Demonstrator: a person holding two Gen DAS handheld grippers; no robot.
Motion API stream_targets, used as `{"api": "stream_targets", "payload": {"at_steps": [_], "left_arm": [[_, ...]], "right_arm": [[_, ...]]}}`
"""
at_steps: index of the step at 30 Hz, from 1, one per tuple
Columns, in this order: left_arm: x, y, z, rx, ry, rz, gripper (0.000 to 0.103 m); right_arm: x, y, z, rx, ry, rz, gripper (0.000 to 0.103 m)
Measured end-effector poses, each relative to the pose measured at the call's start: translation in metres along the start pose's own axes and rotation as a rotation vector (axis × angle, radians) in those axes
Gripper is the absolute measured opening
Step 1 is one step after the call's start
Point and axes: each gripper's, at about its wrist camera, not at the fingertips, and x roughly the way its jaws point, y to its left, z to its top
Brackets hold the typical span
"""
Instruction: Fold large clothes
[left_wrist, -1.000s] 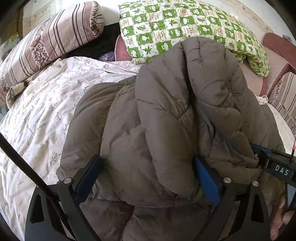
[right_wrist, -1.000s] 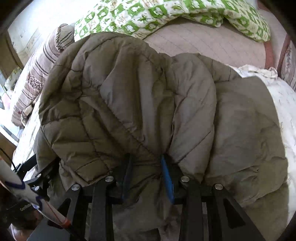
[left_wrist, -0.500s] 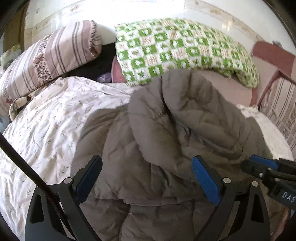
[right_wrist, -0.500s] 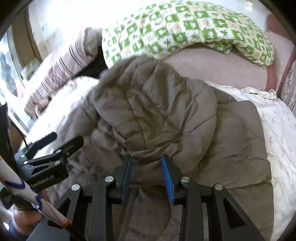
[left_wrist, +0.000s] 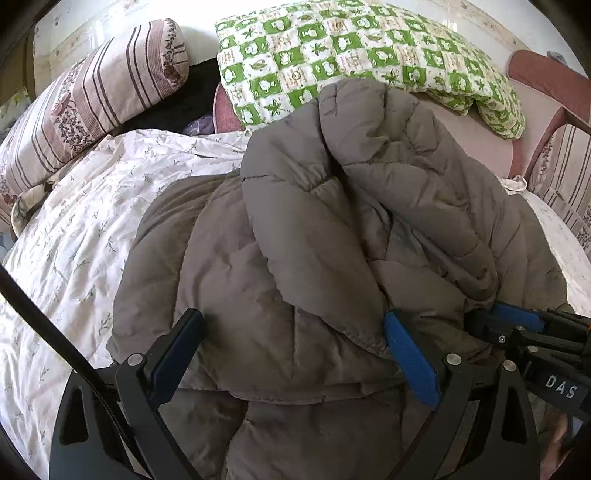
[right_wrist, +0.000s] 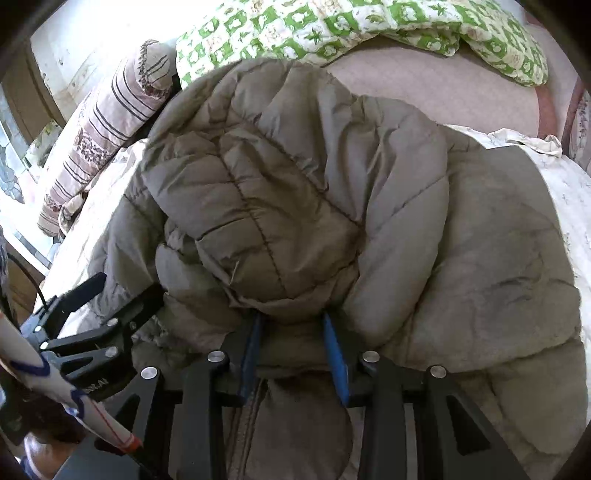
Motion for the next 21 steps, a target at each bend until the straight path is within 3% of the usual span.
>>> {"api": "stream_targets", "payload": {"at_steps": [4,12,16,21], "left_arm": [[-0.017,0.005,0.002,-0.040,0.009,-0.049,0.098],[-0.075,0.003,-0.007,-0.021,-0.040,-0.069,0.098],[-0.105,0.000,-0.030,0.019,-0.046,-0.064,0.098],[-0.132,0.010,-0.077,-0.004,0.027,-0.072,0.098]], "right_arm": [[-0.039,0.000,-0.006,0.017,-0.030,0.033,0.043],[-0.115,0.002,-0.080,0.012,-0.002,0.044,0.049],[-0.134,0.003,-0.126,0.010,0.031,0.035,0.050],[-0.149,0.001,-0.170,0.023,0.060,0.036,0.050]]}}
